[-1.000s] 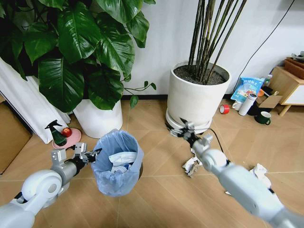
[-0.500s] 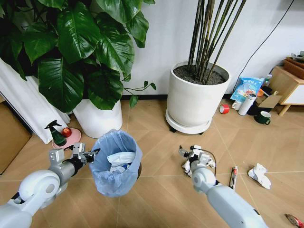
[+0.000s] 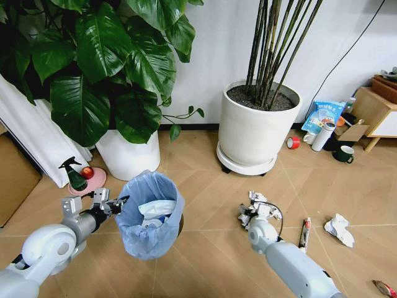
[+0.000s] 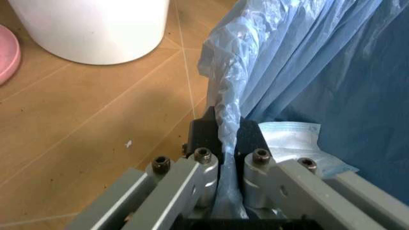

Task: Pick up the trash bin and place the garbage on the floor into it.

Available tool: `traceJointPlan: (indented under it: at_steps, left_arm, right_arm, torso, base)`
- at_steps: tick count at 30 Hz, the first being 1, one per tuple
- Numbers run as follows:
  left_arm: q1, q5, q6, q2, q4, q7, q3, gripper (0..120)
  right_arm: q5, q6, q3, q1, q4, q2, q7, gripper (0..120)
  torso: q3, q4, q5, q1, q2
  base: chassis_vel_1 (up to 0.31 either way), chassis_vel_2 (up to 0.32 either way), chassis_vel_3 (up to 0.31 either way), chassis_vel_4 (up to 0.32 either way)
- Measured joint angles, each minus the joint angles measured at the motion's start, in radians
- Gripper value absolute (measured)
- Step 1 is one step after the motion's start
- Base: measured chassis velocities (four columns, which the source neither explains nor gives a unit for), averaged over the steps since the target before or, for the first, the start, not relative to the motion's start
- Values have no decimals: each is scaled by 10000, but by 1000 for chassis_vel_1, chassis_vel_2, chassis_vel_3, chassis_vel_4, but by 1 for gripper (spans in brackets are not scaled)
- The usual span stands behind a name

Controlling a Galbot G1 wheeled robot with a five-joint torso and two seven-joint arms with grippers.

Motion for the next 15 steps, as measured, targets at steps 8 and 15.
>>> traceJointPlan:
  at_steps: [8, 15]
  left_arm:
    - [-28, 27, 5, -21, -28, -17, 32, 0]
    - [-14, 50, 7, -74, -77, -33, 26, 0]
  right_arm:
    - [-440, -6, -68, 454, -1123, 246, -550, 100]
    - [-835, 195, -78, 756, -1860, 577, -1140, 100]
  torso:
    - [0, 3, 1, 0, 0]
    - [1, 3, 0, 0, 0]
  base:
    - [0, 0, 0, 0]
    - [0, 0, 0, 0]
